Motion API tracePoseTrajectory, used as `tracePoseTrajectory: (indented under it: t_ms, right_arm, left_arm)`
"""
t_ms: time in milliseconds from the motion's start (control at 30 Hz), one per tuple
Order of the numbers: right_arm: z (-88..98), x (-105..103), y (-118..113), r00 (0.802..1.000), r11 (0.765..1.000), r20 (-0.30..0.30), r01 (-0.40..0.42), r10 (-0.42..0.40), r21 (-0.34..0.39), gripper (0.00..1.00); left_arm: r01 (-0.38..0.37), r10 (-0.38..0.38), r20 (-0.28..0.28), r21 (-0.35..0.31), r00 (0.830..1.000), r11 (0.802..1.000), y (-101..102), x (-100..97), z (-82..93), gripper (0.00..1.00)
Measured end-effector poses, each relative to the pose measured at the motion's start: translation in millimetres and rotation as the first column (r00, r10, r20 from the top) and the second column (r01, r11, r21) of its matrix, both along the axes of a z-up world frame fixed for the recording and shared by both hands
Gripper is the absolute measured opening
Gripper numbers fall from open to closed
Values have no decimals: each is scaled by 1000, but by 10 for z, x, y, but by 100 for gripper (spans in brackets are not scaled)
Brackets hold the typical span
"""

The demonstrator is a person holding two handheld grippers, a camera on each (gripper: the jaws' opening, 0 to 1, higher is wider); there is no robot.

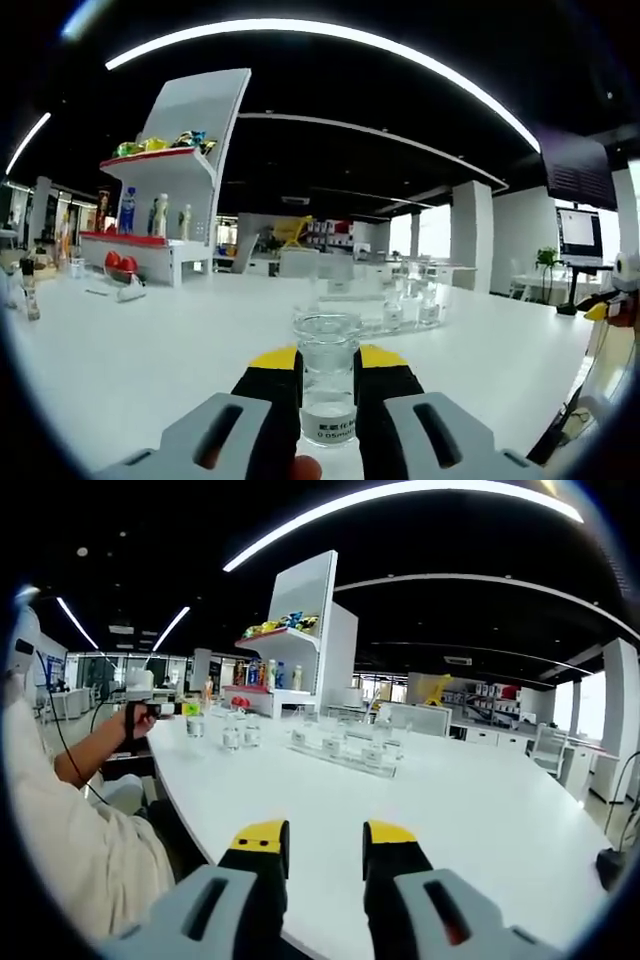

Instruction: Identify the label on the chemical reagent bottle, grasp the chemical reagent bottle, and place it in the designated position on the reagent rack

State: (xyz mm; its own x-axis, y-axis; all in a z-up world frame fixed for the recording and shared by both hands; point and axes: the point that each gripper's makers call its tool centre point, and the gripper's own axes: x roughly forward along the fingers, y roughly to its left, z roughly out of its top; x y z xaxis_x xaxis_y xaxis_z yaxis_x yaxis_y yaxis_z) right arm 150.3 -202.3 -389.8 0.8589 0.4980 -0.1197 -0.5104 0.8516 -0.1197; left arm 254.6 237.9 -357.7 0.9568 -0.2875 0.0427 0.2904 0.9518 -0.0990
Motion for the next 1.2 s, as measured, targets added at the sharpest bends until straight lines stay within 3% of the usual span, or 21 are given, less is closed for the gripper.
tracePoseTrajectory:
  t_ms: [467, 1200]
  right_arm:
    - [-47, 9, -21, 1000, 1000, -16, 2, -1, 14, 29]
    - [-34, -2, 7, 1000, 1000, -24, -6, 7, 13, 29]
  left_arm:
    - [5, -6, 27, 33, 1000, 999, -48, 25, 244, 20]
    - [47, -51, 47, 76, 998, 996, -390, 371, 591, 20]
